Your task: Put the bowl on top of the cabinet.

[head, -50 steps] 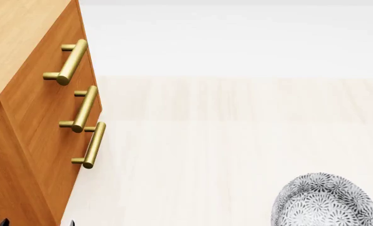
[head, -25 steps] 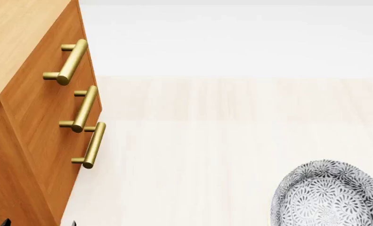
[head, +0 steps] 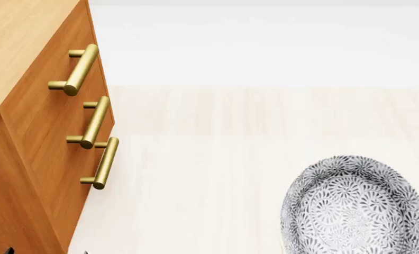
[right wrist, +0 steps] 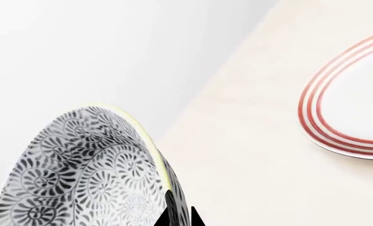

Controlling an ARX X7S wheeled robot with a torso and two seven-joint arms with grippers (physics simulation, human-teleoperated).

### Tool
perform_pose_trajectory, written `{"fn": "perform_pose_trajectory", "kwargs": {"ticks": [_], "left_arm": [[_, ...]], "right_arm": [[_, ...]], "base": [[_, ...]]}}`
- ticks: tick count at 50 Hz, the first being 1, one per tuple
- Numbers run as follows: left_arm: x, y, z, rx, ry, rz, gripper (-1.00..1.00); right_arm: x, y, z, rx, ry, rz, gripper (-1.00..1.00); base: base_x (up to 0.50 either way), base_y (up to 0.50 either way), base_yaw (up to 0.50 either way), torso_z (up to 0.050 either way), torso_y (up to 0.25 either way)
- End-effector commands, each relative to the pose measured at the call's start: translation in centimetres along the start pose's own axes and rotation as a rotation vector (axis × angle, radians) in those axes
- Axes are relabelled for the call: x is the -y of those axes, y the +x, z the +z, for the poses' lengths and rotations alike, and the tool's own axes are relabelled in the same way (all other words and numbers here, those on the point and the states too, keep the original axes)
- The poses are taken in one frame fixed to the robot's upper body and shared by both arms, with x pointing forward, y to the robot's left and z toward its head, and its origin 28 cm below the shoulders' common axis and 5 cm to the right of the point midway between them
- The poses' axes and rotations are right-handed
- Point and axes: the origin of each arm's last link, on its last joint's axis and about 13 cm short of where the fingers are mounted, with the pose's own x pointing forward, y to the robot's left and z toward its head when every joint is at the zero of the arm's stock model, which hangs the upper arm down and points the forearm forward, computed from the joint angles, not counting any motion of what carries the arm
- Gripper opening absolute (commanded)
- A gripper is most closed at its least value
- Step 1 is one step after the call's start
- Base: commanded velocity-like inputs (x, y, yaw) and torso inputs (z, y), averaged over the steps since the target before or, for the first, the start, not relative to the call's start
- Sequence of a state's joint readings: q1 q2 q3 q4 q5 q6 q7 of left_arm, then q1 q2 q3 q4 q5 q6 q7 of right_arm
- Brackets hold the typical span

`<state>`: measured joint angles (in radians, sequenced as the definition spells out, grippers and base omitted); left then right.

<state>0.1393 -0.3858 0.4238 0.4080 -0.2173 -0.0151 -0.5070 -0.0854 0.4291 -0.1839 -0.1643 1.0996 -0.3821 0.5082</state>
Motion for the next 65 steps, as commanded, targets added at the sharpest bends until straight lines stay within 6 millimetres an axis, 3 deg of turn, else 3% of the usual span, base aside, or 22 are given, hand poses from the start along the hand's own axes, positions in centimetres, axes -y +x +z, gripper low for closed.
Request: {"fn": "perform_pose_trajectory", "kwargs": {"ticks": [1, 7, 19, 33, 65], "left_arm": [[0.0, -0.3, 0.3, 0.032, 0.023, 0.017, 1.00], [0.1, 0.2, 0.2, 0.028, 0.034, 0.006, 1.00], [1.2, 0.7, 3.0, 0.086, 0.095, -0.033, 1.00], [2.2, 1.4, 4.3, 0.108, 0.140, -0.063, 1.00], [2.2, 3.8, 9.2, 0.073, 0.222, -0.223, 1.00]], "right_arm": [[-1.3, 0.3, 0.5, 0.048, -0.076, 0.055, -1.00], [-1.5, 0.2, 1.2, 0.050, -0.111, 0.060, -1.00], [-3.4, 0.0, 1.7, 0.066, -0.220, 0.106, -1.00], [-3.8, 0.0, 1.9, 0.082, -0.268, 0.129, -1.00], [-6.1, 0.2, 2.4, 0.196, -0.485, 0.276, -1.00]], "base": [[0.00, 0.00, 0.00, 0.000, 0.000], [0.00, 0.00, 0.00, 0.000, 0.000], [0.00, 0.00, 0.00, 0.000, 0.001], [0.00, 0.00, 0.00, 0.000, 0.000], [0.00, 0.00, 0.00, 0.000, 0.001]]}}
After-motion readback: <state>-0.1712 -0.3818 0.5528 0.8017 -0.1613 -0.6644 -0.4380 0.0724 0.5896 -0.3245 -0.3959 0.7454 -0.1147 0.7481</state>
